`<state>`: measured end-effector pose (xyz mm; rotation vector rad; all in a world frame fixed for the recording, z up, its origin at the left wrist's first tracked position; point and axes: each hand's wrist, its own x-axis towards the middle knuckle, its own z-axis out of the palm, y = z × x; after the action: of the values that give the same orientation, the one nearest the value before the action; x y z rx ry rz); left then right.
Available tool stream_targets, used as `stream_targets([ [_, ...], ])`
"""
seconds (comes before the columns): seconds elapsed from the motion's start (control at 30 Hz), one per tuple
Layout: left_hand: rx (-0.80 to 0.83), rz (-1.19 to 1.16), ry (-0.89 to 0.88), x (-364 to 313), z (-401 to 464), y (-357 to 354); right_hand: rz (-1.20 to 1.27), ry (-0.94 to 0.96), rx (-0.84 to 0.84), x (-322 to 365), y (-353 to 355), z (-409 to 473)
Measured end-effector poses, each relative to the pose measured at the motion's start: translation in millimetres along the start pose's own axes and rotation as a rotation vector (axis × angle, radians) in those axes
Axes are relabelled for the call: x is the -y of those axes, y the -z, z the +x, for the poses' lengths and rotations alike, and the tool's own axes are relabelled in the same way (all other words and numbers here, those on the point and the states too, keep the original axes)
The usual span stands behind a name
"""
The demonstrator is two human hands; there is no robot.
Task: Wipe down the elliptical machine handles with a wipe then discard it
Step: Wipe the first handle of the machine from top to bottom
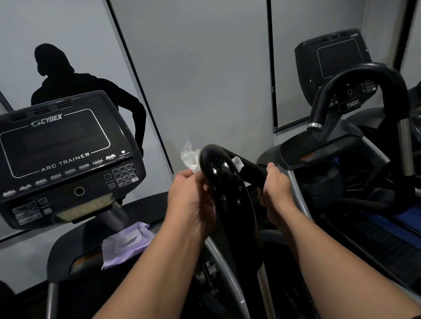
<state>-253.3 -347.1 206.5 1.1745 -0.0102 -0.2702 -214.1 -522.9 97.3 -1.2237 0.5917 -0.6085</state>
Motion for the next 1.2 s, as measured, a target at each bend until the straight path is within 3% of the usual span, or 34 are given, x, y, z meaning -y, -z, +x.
stream_targets([
  [0.2,-0.005,-0.158,0.042,-1.8,-2.5,4.2,-0.001,-0.003,-0.012,1.1,-1.3,0.6],
  [0.4,0.088,-0.124,0.058,-4.5,-19.4,3.0,0.018,0.006,-0.011,2.2,-1.5,-4.2],
  [0.53,0.014,-0.127,-0.003,-9.7,-4.2,-0.4,0.000,-0.002,-0.012,4.5,-1.2,-4.2],
  [0.7,0.105,-0.083,-0.003,-5.5,-18.8,7.4,0.032,-0.014,-0.002,5.7,-1.3,-5.9],
  [0.93,0.038,0.018,-0.016,-2.3,-3.8,-4.2,-0.006,-0.034,0.017,11.2,2.9,-13.2],
  [1.03,0.040,0.051,-0.005,0.1,-3.3,-3.8,-0.155,0.182,-0.142,18.0,8.2,-23.9],
  [1.1,0.056,0.085,-0.017,-1.7,-4.9,-5.5,-0.282,0.526,-0.242,27.3,12.5,-40.6],
  [1.17,0.103,0.138,-0.031,-3.4,-8.2,-7.6,-0.376,0.853,-0.152,34.4,13.3,-61.8],
  [1.2,0.122,0.155,-0.015,-5.2,-11.6,-11.1,-0.400,0.944,-0.026,38.5,12.2,-72.6],
])
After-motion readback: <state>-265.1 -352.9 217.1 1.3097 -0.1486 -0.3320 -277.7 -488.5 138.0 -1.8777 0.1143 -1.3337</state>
